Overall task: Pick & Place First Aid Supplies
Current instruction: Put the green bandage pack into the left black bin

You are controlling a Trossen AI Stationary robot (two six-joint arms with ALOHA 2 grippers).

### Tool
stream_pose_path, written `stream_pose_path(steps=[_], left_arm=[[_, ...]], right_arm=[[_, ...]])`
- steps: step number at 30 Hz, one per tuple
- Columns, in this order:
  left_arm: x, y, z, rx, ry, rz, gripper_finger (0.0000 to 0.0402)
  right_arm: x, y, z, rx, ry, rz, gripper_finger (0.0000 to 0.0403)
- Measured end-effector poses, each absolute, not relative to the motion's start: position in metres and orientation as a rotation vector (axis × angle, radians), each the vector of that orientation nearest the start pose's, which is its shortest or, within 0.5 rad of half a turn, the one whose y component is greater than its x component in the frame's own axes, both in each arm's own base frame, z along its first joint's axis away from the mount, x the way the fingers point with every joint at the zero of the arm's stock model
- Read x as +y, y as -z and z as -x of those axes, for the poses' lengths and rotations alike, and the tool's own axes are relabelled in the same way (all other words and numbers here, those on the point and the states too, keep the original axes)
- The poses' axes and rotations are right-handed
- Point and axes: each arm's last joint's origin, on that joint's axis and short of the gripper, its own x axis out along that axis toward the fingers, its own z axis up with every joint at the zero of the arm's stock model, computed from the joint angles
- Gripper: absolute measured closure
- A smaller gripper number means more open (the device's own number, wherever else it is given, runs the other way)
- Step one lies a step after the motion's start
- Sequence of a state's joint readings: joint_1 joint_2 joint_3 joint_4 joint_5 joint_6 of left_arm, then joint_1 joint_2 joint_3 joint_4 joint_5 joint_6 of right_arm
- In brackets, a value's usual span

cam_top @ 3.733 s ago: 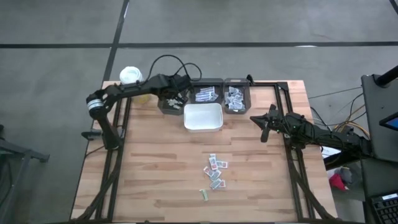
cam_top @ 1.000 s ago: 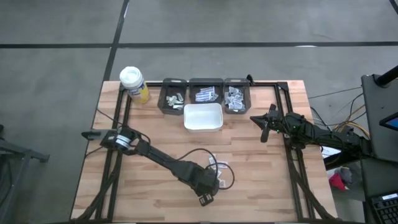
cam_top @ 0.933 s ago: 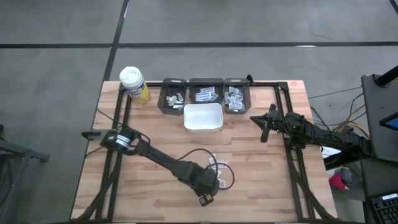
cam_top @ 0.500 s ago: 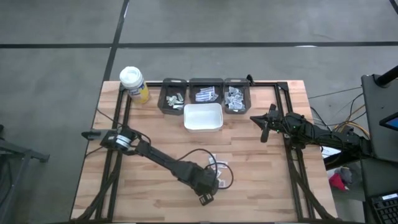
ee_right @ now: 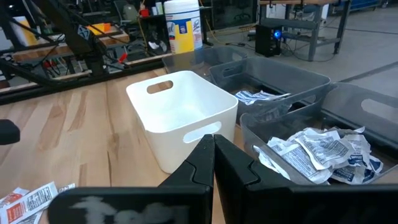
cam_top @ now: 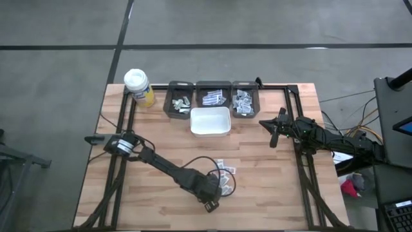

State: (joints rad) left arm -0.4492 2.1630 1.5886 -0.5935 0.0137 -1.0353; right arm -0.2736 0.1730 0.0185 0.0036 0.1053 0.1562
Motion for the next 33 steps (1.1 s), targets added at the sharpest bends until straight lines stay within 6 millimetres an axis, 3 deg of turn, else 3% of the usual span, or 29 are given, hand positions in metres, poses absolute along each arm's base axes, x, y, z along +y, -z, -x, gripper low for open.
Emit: stream_pose_path(steps=[7,17,25,33], left_arm=[[-0.19,-0.146,-0.397,1.21,-0.291,0.66,0.0329],[-0.177,-0.14,-0.39,1.261,-0.42,0.587,0.0395],[-0.166,-0.135,-0.384,1.321,-0.481,0.555,0.04],[-0.155,-0.153,-0.376,1.317,-0.543,0.482,0.0401]], right_arm=[[-0.032,-0.156,-0.102,0.121,0.389,-0.169,0.0394],[-0.032,-0.156,-0.102,0.117,0.391,-0.191,0.0394],[-0.032,-0.156,-0.102,0.116,0.391,-0.193,0.0394],[-0.032,-0.156,-0.102,0.116,0.391,-0.194,0.0394]])
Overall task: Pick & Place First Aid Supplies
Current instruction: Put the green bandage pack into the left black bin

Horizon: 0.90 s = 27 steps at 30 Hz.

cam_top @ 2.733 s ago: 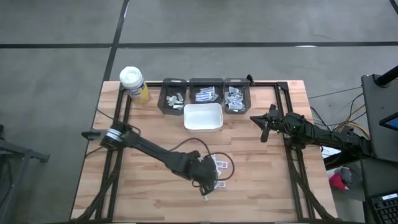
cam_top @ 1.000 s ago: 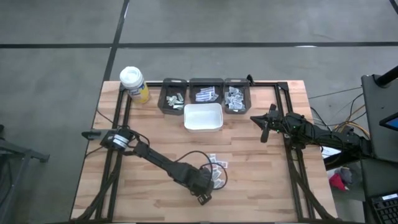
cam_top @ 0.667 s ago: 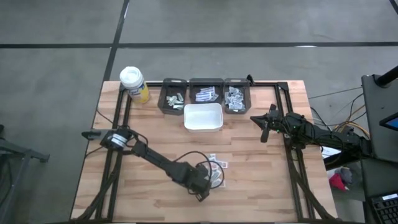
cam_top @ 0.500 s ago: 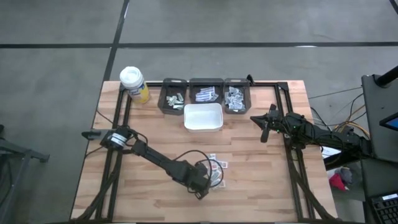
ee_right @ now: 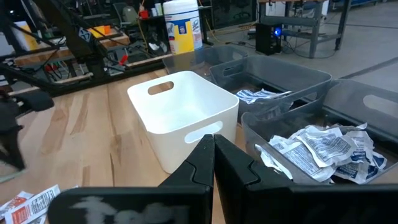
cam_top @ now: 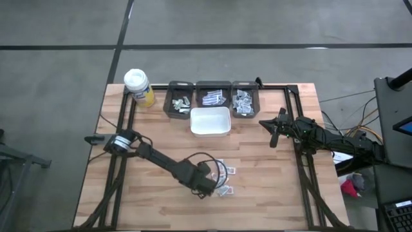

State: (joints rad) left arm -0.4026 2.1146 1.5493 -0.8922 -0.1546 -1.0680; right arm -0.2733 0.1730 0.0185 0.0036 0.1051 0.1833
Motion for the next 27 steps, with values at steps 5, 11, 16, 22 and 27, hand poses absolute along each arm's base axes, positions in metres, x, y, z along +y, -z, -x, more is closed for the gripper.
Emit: stream_pose_path(steps=[5,11,16,22,27], left_arm=[[-0.146,-0.167,-0.367,1.303,-0.615,0.427,0.0401],[-0.14,-0.193,-0.358,1.28,-0.623,0.432,0.0401],[-0.135,-0.216,-0.352,1.193,-0.646,0.432,0.0401],[-0.125,-0.243,-0.342,1.064,-0.715,0.398,0.0401],[-0.104,-0.275,-0.323,0.927,-0.847,0.345,0.0401]], right_arm=[[-0.032,-0.156,-0.102,0.116,0.391,-0.194,0.0394],[-0.032,-0.156,-0.102,0.116,0.391,-0.194,0.0394],[-0.032,-0.156,-0.102,0.116,0.391,-0.193,0.0394],[-0.032,-0.156,-0.102,0.117,0.391,-0.193,0.0394],[-0.032,-0.156,-0.102,0.117,0.391,-0.192,0.0394]])
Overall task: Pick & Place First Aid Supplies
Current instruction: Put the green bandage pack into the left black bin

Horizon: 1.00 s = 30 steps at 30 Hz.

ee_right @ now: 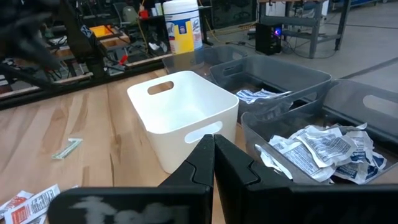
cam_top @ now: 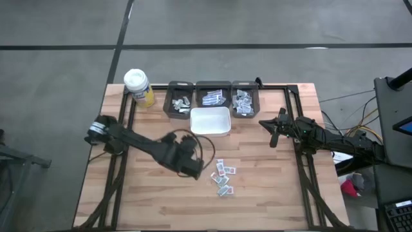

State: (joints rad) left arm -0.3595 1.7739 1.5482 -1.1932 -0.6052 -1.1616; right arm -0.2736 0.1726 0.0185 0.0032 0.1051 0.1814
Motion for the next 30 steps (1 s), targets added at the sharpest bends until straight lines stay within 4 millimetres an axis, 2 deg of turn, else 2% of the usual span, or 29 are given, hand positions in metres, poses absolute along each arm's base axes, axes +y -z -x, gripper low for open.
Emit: stream_pose_path(steps=[3,6,14,18,24,30], left_arm=[[-0.089,-0.296,-0.313,0.861,-0.883,0.344,0.0401],[-0.079,-0.306,-0.309,0.854,-0.869,0.373,0.0401],[-0.079,-0.307,-0.317,0.887,-0.769,0.474,0.0397],[-0.081,-0.303,-0.325,0.86,-0.751,0.508,0.036],[-0.083,-0.279,-0.332,0.908,-0.78,0.628,0.0277],[-0.091,-0.233,-0.341,1.02,-0.724,0.792,0.0229]], right_arm=[[-0.032,-0.156,-0.102,0.116,0.39,-0.192,0.0394],[-0.032,-0.156,-0.102,0.117,0.391,-0.193,0.0394],[-0.032,-0.156,-0.102,0.118,0.39,-0.19,0.0394],[-0.032,-0.156,-0.102,0.118,0.391,-0.19,0.0394],[-0.032,-0.156,-0.102,0.118,0.391,-0.19,0.0394],[-0.032,-0.156,-0.102,0.117,0.391,-0.19,0.0394]])
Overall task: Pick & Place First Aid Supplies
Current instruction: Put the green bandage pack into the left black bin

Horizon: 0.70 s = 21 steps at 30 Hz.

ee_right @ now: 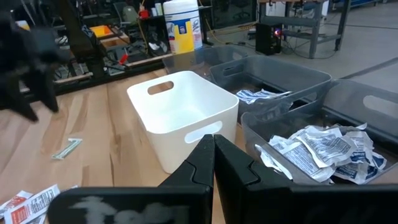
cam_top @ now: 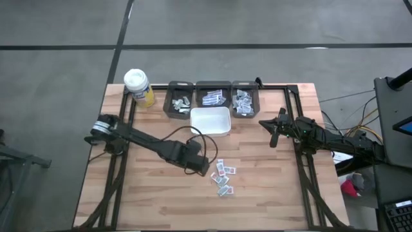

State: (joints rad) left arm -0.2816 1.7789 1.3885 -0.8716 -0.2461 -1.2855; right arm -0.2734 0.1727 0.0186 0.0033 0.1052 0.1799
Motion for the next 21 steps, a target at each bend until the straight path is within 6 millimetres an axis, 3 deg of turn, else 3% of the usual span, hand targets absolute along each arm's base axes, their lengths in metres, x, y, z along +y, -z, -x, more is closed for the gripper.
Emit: stream_pose_path(steps=[7,21], left_arm=[[-0.091,-0.194,-0.336,1.14,-0.75,0.833,0.0223],[-0.072,-0.165,-0.337,1.111,-0.755,0.851,0.0223]], right_arm=[[-0.032,-0.156,-0.102,0.116,0.391,-0.19,0.0394],[-0.032,-0.156,-0.102,0.116,0.391,-0.193,0.0394]])
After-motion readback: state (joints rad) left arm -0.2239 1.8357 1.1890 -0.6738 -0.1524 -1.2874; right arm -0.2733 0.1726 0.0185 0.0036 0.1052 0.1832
